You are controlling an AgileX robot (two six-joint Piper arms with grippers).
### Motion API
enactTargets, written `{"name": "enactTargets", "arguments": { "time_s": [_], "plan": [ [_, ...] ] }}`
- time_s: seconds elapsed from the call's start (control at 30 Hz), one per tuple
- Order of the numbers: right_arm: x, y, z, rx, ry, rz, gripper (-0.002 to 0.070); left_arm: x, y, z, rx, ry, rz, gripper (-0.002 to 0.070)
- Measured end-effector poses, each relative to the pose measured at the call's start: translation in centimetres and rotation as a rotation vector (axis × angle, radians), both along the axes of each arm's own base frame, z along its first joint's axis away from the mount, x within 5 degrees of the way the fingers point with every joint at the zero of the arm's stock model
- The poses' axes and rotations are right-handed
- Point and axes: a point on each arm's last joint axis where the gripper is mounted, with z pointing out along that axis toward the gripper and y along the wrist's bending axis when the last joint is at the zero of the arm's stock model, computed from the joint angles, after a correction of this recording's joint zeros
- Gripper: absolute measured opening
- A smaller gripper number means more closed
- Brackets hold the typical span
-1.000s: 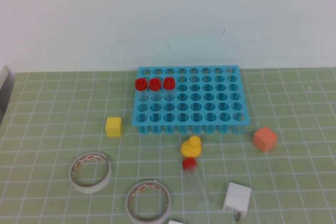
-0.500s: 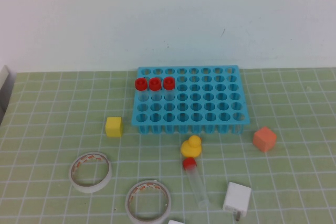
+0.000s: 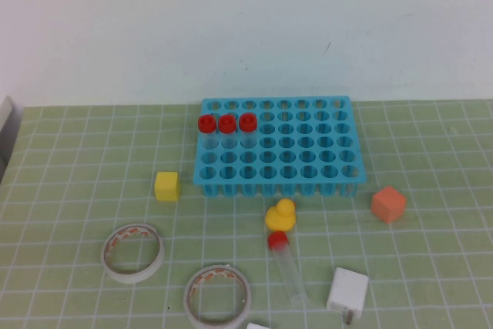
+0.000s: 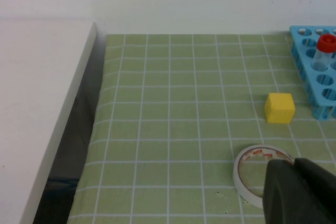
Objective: Place the test tubes
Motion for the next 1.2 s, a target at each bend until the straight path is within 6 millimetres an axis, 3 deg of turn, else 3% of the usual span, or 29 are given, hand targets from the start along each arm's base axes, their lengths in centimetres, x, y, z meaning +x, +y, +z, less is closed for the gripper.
{"name": "enactTargets", "arguments": {
  "time_s": [0.2,0.4,0.57,0.83,1.2],
  "plan": [
    [2.4,0.0,-2.3,0.167,0.126,-0.027,-0.0001,0.5,0.0,-0.1,0.01,0.015,0.001,-0.0001],
    [4.3,1.0,-5.2,0.081,0.369,0.052,-0.0001,0.9,0.1,-1.2,0.038,-0.01,-0.003,-0.0001],
    [5.9,3.2,-6.4,-0.018,0.645,0.205,-0.0001,1.2,0.0,-3.3,0.042,0.018,-0.01,-0.0001],
    [9.2,9.1,-7.0,-0.018,0.778,0.531,-0.0001,1.4,-0.1,-3.8,0.029,0.003,-0.016,-0.0001],
    [14.0,20.9,-10.7,-0.082,0.9,0.828,-0.0001,1.4,-0.2,-3.9,-0.025,0.006,-0.004,-0.0001]
  ]
}}
